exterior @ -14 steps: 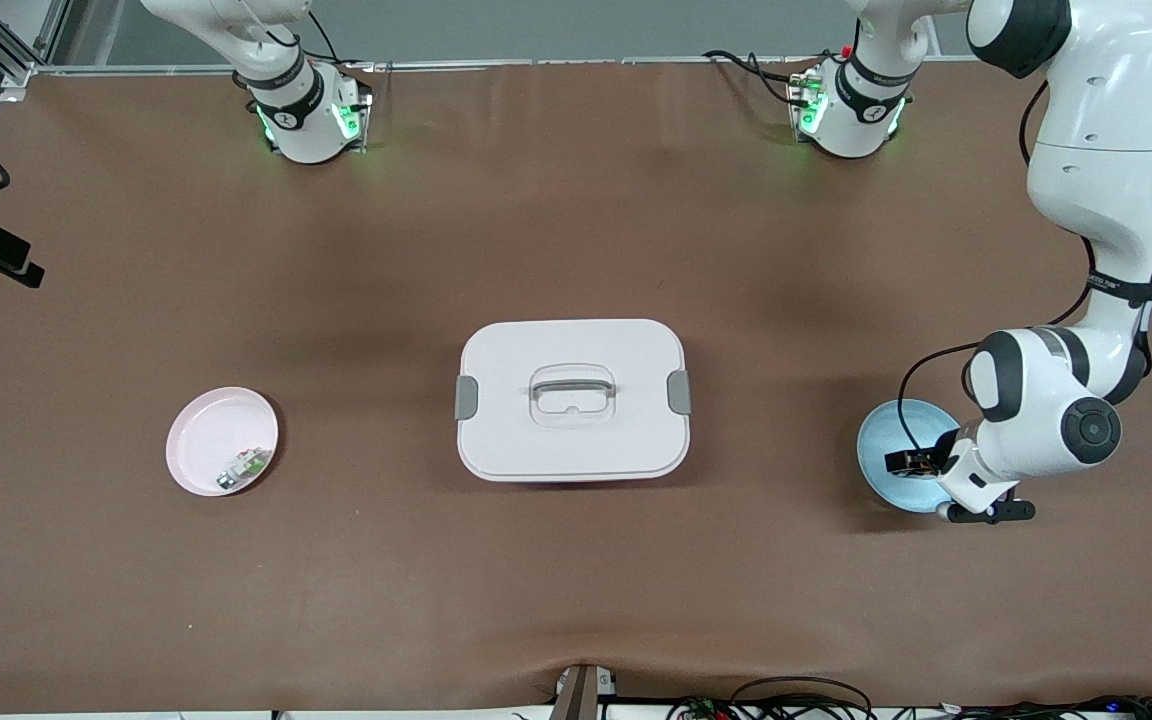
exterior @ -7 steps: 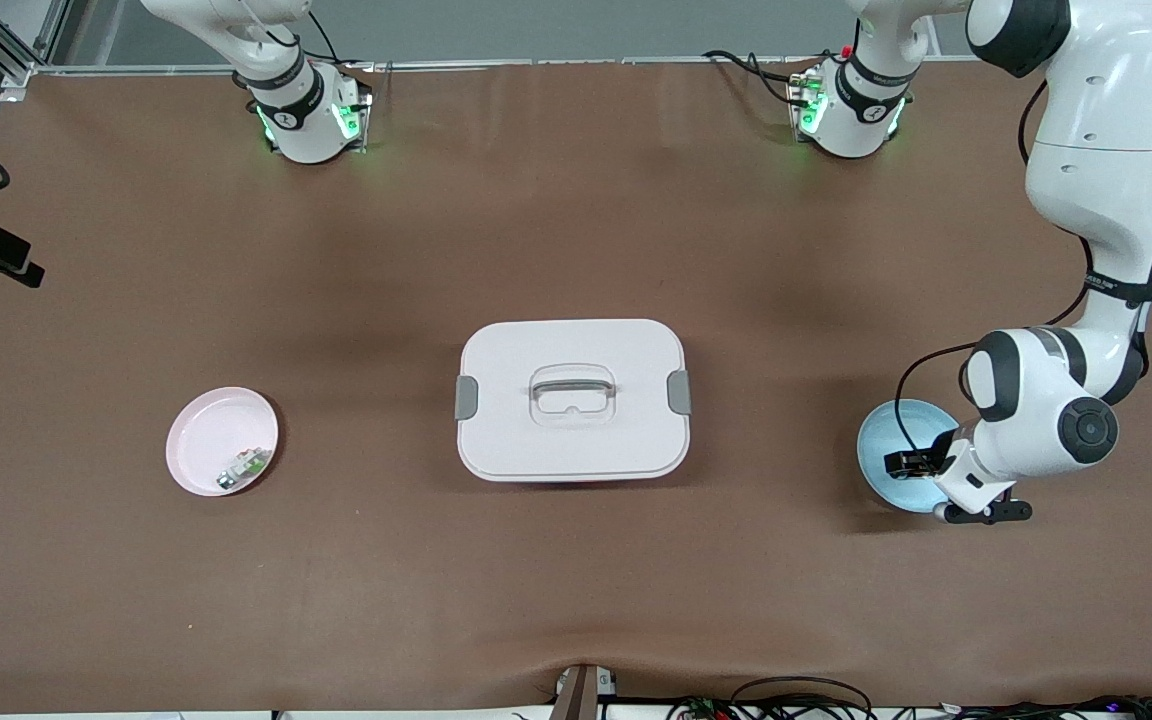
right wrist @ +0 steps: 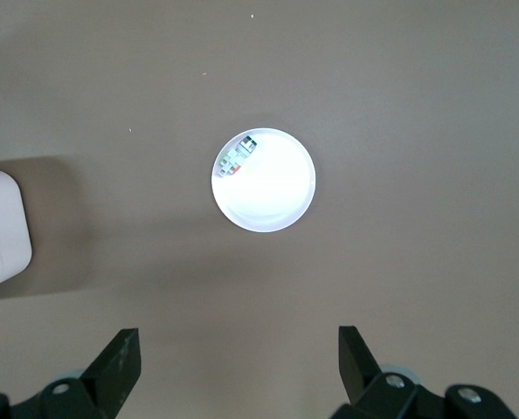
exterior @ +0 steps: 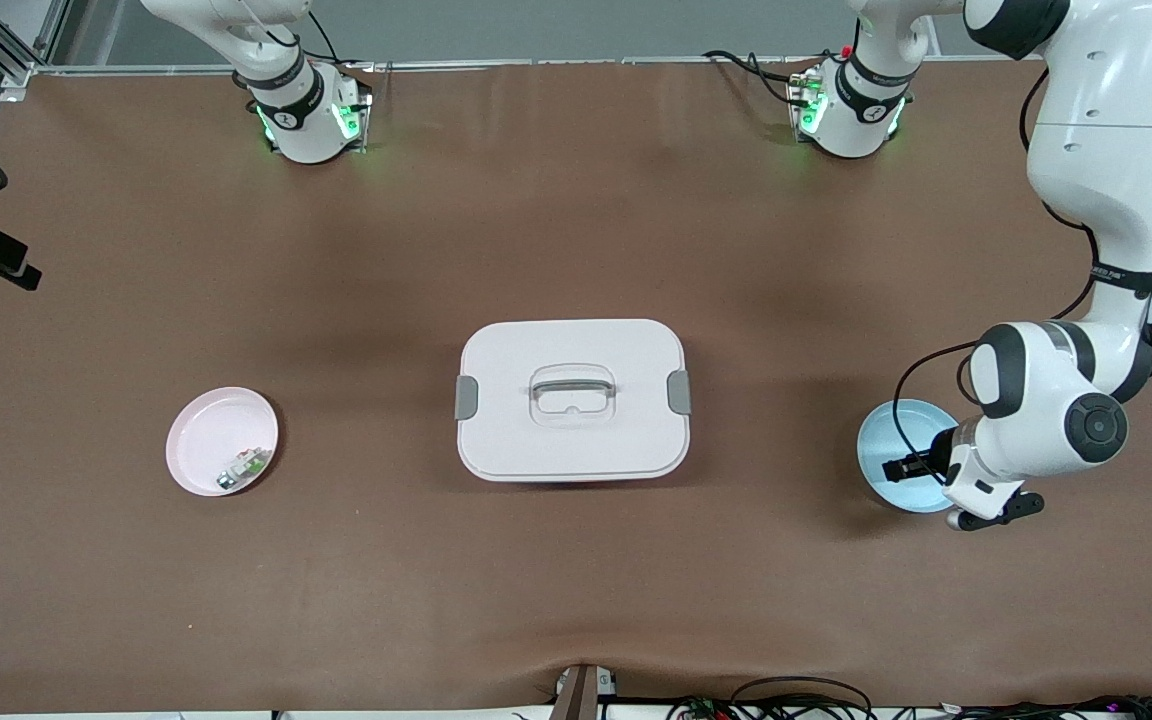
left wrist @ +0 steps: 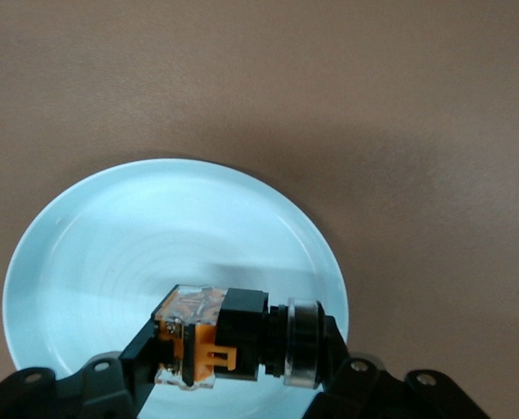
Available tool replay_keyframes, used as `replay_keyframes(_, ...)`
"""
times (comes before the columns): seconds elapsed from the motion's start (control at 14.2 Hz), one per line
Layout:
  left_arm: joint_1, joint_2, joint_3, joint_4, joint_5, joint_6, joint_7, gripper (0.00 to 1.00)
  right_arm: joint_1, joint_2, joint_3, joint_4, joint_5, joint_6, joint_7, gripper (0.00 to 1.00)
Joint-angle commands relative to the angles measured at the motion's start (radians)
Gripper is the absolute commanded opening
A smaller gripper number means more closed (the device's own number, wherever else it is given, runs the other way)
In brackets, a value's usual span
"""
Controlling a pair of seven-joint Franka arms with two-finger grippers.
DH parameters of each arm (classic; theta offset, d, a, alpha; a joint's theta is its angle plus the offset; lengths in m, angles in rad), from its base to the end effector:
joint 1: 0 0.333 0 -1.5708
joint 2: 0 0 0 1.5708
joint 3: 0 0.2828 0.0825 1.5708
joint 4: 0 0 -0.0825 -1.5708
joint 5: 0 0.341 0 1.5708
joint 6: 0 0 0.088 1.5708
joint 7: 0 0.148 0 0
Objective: Transfer orange switch to right arm and place
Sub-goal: 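Lift the orange switch with the left gripper toward the box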
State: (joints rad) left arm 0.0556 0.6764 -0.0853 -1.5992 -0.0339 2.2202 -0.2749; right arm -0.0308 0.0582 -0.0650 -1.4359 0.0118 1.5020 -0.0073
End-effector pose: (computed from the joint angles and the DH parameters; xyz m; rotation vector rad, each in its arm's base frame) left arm 0.6344 -0.0167 0.1926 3.0379 0.4339 -0.0998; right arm 0.5195 -0.0471 0.5717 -3.1310 0.1371 -0.0132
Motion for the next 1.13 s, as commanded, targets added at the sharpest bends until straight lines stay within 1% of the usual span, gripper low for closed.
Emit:
replay_keyframes(0.0,-0.005,-0.06,0.021,-0.013,-0.018,-0.074,-0.078,0.17,-0.006,-0.008,0.004,-0.005,-0.003,0.0,0.01,1.0)
replay_keyframes(0.14,-0.002,-0.101,0.022,0.007,-0.018,-0.149,-0.188,0.17,-0.008,-0.008,0.004,-0.003,-0.004,0.006,0.01,1.0)
replay_keyframes(0.35,-0.003,-0.135,0.015,0.074,-0.02,-0.311,-0.355,0.15,-0.006,-0.005,0.004,0.0,0.0,0.009,0.01,1.0)
replay_keyframes(0.49,-0.019,-0.185,0.007,0.087,-0.032,-0.422,-0.444,0.15,-0.004,-0.003,0.005,0.009,0.003,0.009,0.007,1.0)
replay_keyframes(0.63,-0.028,-0.237,0.009,0.12,-0.114,-0.555,-0.501,0.15,-0.02,-0.005,0.004,0.02,0.011,0.007,0.001,1.0)
replay_keyframes(0.71,-0.027,-0.268,0.009,0.123,-0.144,-0.601,-0.521,0.15,-0.021,-0.005,0.004,0.029,0.01,0.006,0.001,1.0)
replay_keyframes(0.85,-0.019,-0.342,0.006,0.122,-0.2,-0.655,-0.575,0.15,-0.023,-0.005,0.004,0.031,0.011,0.0,-0.002,1.0)
replay_keyframes(1.06,-0.017,-0.452,0.005,0.122,-0.349,-0.721,-0.642,0.14,-0.021,-0.005,0.004,0.031,0.011,-0.011,-0.006,1.0)
